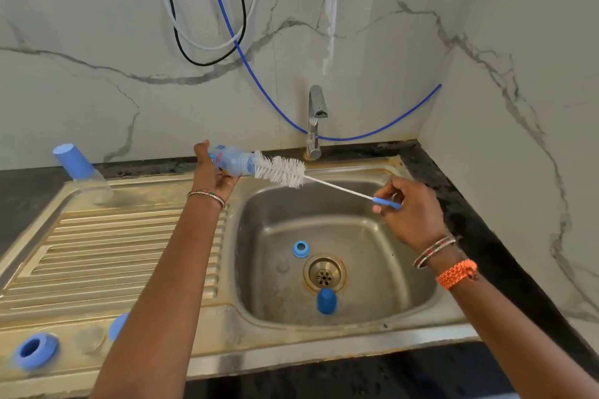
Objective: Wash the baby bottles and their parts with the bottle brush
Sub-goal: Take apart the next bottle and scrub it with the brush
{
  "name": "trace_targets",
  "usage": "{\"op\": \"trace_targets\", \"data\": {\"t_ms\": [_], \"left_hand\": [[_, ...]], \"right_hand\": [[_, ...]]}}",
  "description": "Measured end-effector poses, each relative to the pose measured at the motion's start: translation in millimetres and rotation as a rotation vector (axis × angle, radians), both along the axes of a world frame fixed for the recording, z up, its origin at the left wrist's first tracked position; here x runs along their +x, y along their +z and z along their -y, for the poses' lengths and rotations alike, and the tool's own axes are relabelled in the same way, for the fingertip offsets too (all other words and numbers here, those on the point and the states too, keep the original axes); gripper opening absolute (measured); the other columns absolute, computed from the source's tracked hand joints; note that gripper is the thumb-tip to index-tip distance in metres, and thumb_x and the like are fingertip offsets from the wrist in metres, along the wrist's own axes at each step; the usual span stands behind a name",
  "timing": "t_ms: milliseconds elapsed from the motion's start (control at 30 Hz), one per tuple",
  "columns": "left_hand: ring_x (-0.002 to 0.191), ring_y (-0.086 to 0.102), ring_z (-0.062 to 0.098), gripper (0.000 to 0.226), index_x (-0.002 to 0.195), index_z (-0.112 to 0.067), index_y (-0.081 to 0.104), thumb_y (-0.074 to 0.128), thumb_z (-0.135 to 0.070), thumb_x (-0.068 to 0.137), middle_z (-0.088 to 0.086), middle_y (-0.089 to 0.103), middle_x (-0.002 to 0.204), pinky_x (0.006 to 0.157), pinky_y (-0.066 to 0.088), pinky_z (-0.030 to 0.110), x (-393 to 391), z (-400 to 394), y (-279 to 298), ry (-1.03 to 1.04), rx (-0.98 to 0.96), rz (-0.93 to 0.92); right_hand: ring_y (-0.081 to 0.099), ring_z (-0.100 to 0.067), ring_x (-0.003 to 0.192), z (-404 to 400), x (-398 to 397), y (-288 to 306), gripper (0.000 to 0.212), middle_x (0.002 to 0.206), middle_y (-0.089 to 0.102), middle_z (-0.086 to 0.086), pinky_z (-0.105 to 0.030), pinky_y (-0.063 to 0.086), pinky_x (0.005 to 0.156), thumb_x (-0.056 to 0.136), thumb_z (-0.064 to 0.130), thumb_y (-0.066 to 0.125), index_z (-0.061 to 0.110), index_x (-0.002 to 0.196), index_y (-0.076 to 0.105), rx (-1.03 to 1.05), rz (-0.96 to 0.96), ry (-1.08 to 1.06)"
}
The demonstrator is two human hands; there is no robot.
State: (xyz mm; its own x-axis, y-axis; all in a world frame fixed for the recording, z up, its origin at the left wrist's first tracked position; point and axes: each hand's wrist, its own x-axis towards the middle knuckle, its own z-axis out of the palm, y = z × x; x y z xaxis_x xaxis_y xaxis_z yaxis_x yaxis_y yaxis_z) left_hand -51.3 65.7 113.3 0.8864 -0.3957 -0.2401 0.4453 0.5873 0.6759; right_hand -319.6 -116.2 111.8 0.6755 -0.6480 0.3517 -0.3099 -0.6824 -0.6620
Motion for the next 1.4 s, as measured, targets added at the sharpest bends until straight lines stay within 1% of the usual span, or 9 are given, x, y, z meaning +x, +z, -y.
{"op": "trace_targets", "data": {"t_ms": [233,433,533,733,967,1100,1233,1300,1400], "left_hand": [[0.078,0.064,0.018,0.034,0.091,-0.011,0.056,0.045,-0.043,0.095,0.005,0.065,0.077,0.076,0.056,0.031,1.4,-4.0,-1.8,-0.037,-0.051,0.042],[0.099,0.062,0.023,0.053,0.119,-0.013,0.056,0.049,-0.056,0.088,0.010,0.063,0.110,0.077,0.055,0.037,9.2,-15.7,-4.1,-0.158,0.158,0.047],[0.108,0.060,0.027,0.069,0.134,-0.009,0.045,0.058,-0.055,0.084,0.014,0.057,0.124,0.074,0.056,0.040,12.8,-20.5,-3.0,-0.197,0.197,0.034],[0.088,0.061,0.024,0.036,0.102,-0.007,0.052,0.051,-0.041,0.092,0.014,0.059,0.102,0.074,0.052,0.038,6.2,-13.3,1.6,-0.059,0.134,-0.058],[0.084,0.059,0.019,0.036,0.106,-0.012,0.051,0.039,-0.044,0.096,0.009,0.057,0.093,0.080,0.052,0.036,0.7,-9.6,1.7,-0.026,0.003,-0.025],[0.086,0.058,0.019,0.036,0.098,-0.013,0.052,0.034,-0.044,0.098,0.009,0.057,0.100,0.079,0.049,0.035,2.0,-5.5,2.6,-0.022,0.090,-0.003],[0.111,0.057,0.028,0.050,0.131,-0.009,0.042,0.035,-0.045,0.097,0.013,0.052,0.117,0.095,0.045,0.039,1.7,-2.1,-5.3,-0.010,0.096,-0.055],[0.115,0.054,0.026,0.050,0.135,-0.010,0.040,0.032,-0.044,0.099,0.011,0.052,0.117,0.101,0.042,0.039,1.4,-4.4,-7.9,-0.002,0.037,-0.042],[0.077,0.064,0.018,0.042,0.098,-0.013,0.053,0.031,-0.048,0.097,0.005,0.060,0.088,0.085,0.054,0.031,0.7,-7.2,-4.2,-0.012,-0.145,0.025]], "right_hand": [[0.028,-0.005,0.030,-1.8,-3.7,17.8,0.034,0.044,0.044,0.001,-0.015,0.023,0.032,0.099,0.019,0.045,0.002,0.077,0.064,0.803,-0.404,0.308],[0.049,0.004,0.044,-3.7,0.3,11.9,0.022,0.054,0.058,0.011,-0.011,0.039,0.050,0.089,0.022,0.063,0.022,0.068,0.068,0.188,-0.172,0.147],[0.058,-0.004,0.066,-2.6,3.8,6.7,0.009,0.069,0.064,0.008,-0.029,0.053,0.067,0.084,0.018,0.070,0.022,0.076,0.070,0.013,-0.137,0.060],[0.063,-0.024,0.078,-7.2,4.8,1.3,0.015,0.087,0.069,-0.010,-0.032,0.052,0.073,0.082,-0.001,0.065,0.006,0.095,0.071,-0.278,-0.029,0.079],[0.044,-0.006,0.044,-8.0,1.8,17.1,0.020,0.059,0.055,-0.002,-0.019,0.039,0.045,0.092,0.011,0.058,0.009,0.074,0.067,0.507,-0.471,0.313],[0.059,-0.017,0.073,-12.0,5.0,9.2,0.009,0.078,0.064,-0.002,-0.032,0.051,0.068,0.087,0.009,0.062,0.013,0.086,0.070,-0.087,-0.157,0.007],[0.056,-0.024,0.068,-9.5,12.2,11.3,0.011,0.072,0.062,-0.006,-0.035,0.046,0.066,0.081,-0.003,0.062,0.007,0.077,0.066,-0.356,0.070,-0.079],[0.054,-0.019,0.064,-6.1,16.1,18.8,0.009,0.070,0.063,-0.005,-0.026,0.041,0.062,0.082,0.005,0.065,0.009,0.076,0.069,-0.213,-0.075,-0.025],[0.045,-0.006,0.045,1.3,10.2,32.4,0.016,0.062,0.062,-0.004,-0.017,0.036,0.043,0.090,0.009,0.059,0.006,0.079,0.070,0.590,-0.459,0.321]]}}
